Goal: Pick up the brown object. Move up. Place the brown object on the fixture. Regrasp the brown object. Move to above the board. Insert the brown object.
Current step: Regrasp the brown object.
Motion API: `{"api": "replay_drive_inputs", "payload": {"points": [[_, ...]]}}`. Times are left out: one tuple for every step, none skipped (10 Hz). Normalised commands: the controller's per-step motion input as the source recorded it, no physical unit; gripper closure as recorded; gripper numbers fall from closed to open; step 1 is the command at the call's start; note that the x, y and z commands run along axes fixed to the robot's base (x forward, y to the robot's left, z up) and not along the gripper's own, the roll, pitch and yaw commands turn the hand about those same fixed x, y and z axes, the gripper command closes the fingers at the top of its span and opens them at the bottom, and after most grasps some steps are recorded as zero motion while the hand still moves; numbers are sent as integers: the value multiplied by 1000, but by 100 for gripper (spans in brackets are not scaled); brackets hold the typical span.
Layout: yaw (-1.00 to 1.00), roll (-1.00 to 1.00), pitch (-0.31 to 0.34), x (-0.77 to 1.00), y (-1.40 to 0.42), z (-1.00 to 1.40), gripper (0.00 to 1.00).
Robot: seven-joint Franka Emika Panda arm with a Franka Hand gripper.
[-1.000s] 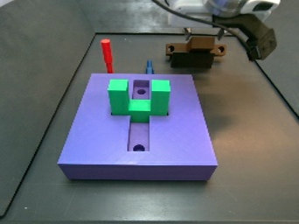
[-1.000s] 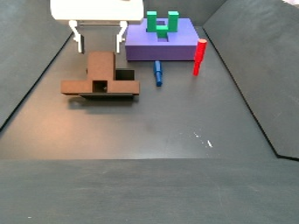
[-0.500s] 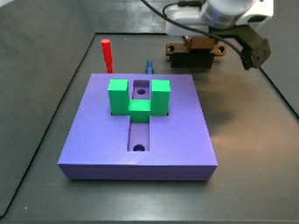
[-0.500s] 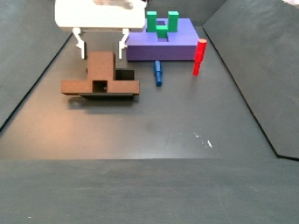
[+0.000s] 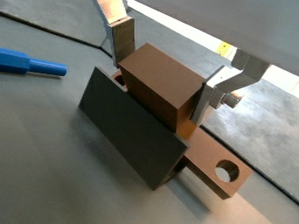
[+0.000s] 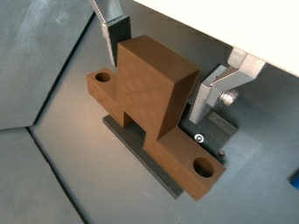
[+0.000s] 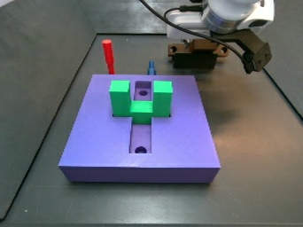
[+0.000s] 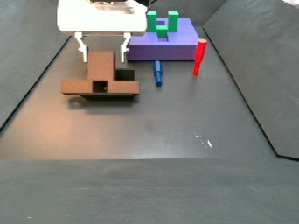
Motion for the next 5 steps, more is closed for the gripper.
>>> {"api": "replay_drive_inputs", "payload": {"points": [[209, 354, 51, 60, -77, -86, 0], [220, 397, 29, 31, -80, -69, 0], [203, 366, 49, 69, -74, -89, 0], [143, 257, 23, 63, -6, -86, 0], [97, 217, 20, 91, 0, -77, 0]]}}
